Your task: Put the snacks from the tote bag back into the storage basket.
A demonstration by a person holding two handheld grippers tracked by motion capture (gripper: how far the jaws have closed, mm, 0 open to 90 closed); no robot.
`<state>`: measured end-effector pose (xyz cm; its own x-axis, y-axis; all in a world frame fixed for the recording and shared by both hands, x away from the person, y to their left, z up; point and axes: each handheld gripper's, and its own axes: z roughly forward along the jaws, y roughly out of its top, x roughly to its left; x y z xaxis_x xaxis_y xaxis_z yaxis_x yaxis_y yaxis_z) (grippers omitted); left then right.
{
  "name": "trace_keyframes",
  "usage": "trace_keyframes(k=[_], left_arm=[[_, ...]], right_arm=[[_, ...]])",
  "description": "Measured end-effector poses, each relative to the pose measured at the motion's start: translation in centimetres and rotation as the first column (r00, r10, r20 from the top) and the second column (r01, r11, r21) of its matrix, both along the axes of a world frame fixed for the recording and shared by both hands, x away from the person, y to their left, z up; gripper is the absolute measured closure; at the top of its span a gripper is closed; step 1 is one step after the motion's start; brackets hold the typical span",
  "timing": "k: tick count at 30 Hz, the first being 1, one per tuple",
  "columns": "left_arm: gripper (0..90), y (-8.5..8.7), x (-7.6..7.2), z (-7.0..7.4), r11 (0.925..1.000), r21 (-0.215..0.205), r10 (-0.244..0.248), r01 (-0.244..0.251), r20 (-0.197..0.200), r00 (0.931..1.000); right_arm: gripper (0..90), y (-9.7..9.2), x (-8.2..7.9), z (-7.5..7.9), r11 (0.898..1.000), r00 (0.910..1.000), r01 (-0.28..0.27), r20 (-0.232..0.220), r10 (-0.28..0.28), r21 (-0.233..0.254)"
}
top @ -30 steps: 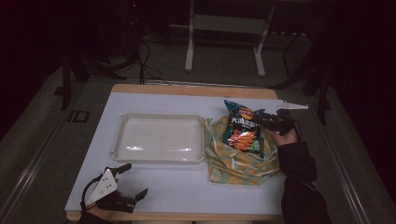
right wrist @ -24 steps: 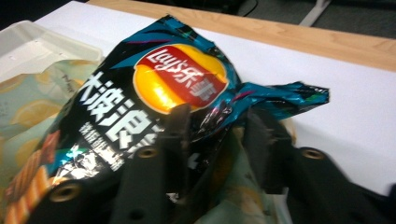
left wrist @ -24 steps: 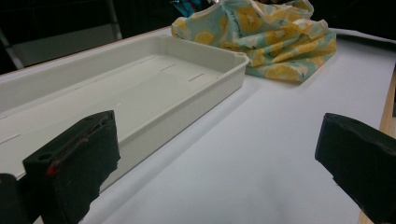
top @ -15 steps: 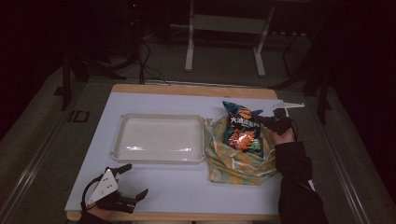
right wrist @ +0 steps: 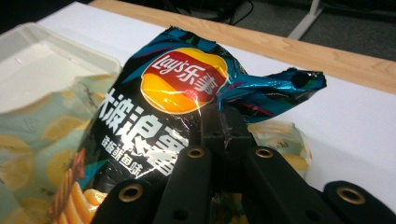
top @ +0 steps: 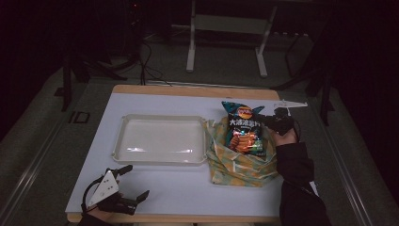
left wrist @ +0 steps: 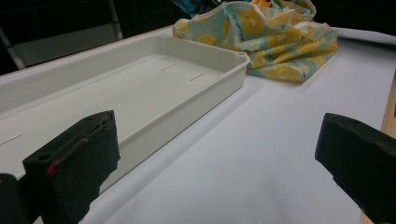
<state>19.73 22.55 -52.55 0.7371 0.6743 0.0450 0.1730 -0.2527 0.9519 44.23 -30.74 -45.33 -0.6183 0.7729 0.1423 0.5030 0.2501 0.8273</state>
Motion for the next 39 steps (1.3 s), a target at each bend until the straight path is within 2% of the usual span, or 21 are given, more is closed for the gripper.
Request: trace_keyframes(k=[15,28,32,34,35,39], left_arm=[[0.1,0.0,0.0,0.0,1.0,0.0,0.004,-0.004,0.001,1.0],[0.0,0.0,0.0,0.0,1.0,-0.002,0.006,-0.006,0.001,1.0],[0.1,0.0,0.0,0.0,1.0,-0.003,0.005,-0.005,0.001,1.0],[0.0,0.0,0.0,0.1,1.0,-0.001,0.004,-0.004,0.002,1.0],[0.0,0.0,0.0,0.1,1.0,-0.001,0.003,-0.003,0.003,1.0],[0.0,0.0,0.0,0.1,1.0,-0.002,0.003,-0.003,0.004,1.0]], right_arm=[[90.0,1.2,-1.2,2.8,0.999,0.9983,-0.009,0.057,0.007,0.035],[90.0,2.1,-2.0,6.4,0.999,0.9922,0.001,0.124,-0.007,0.044],[90.0,2.6,-2.1,8.0,0.999,0.9883,0.004,0.152,-0.013,0.055],[90.0,2.6,-2.1,8.0,0.999,0.9883,0.004,0.152,-0.013,0.055],[90.0,3.2,-2.2,9.0,0.998,0.985,0.019,0.17,-0.029,0.057],[90.0,3.8,-2.3,10.1,0.998,0.9818,0.023,0.187,-0.033,0.058]])
